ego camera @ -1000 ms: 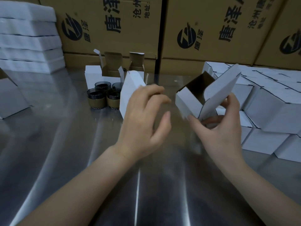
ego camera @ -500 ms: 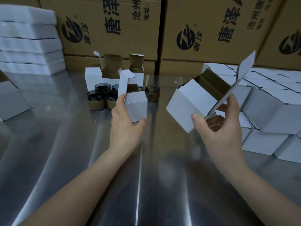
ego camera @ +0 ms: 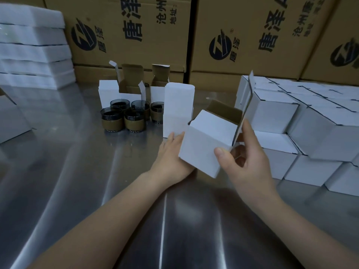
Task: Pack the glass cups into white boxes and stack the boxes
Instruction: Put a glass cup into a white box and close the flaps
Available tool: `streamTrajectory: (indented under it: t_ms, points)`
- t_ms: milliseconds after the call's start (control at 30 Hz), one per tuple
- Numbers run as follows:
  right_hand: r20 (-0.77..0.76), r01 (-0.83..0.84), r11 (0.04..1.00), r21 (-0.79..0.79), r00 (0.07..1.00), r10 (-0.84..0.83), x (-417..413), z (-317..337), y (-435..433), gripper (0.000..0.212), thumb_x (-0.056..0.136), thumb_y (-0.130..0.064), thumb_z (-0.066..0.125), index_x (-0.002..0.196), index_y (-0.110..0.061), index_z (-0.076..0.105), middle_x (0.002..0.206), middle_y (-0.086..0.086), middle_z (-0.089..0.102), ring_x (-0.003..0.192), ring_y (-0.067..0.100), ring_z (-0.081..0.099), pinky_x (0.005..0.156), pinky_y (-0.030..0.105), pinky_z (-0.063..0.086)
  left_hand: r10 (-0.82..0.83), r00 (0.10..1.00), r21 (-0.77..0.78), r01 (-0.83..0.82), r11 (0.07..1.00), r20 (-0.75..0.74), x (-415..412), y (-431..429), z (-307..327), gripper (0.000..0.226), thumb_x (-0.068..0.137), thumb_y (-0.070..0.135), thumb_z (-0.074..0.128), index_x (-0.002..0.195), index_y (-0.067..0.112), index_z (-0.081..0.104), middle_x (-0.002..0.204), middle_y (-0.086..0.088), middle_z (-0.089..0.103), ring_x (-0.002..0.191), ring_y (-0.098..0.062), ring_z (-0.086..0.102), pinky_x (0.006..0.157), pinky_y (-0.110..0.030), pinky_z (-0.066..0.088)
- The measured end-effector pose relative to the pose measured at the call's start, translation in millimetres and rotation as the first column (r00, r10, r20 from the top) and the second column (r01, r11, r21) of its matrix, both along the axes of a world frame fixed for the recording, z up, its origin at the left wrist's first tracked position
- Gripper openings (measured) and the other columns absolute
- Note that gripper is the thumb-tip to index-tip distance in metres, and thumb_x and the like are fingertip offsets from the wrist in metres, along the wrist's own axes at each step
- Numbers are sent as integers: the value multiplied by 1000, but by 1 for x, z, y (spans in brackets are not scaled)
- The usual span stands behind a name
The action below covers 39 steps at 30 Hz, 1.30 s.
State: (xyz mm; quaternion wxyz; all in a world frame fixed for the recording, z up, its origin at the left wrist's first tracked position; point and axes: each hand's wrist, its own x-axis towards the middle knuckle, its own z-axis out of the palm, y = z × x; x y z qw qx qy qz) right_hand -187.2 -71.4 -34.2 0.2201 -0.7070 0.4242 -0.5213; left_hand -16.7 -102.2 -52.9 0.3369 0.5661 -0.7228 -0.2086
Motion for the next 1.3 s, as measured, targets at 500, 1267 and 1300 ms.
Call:
streamTrajectory:
  t_ms: [500,1267,1300]
  points:
    - [217,-324,913,247,937,274,-12,-8,-17,46,74,-57,55,120,-55,52,113,-24,65,108,0,61,80,21,56,130,898,-37,-161,986,-420,21,-1,12,24,103,22,45,117,21,65,112,6,68,107,-11,62,97,-36,49]
    - [-81,-40,992,-117,996,31,-15,-11,-26,64,95,-7,54,122,-60,30,122,-9,48,114,0,49,93,12,42,-141,958,-228,83,970,-248,10,23,10,56,89,34,52,137,57,34,139,20,42,128,0,43,96,-27,47]
    - [-116,-33,987,-157,993,14,-15,-12,-26,69,94,-4,54,124,-62,31,123,-11,46,114,0,48,92,11,42,-121,973,-242,72,968,-196,10,23,10,54,89,38,51,137,56,35,138,21,41,125,6,41,93,-22,46]
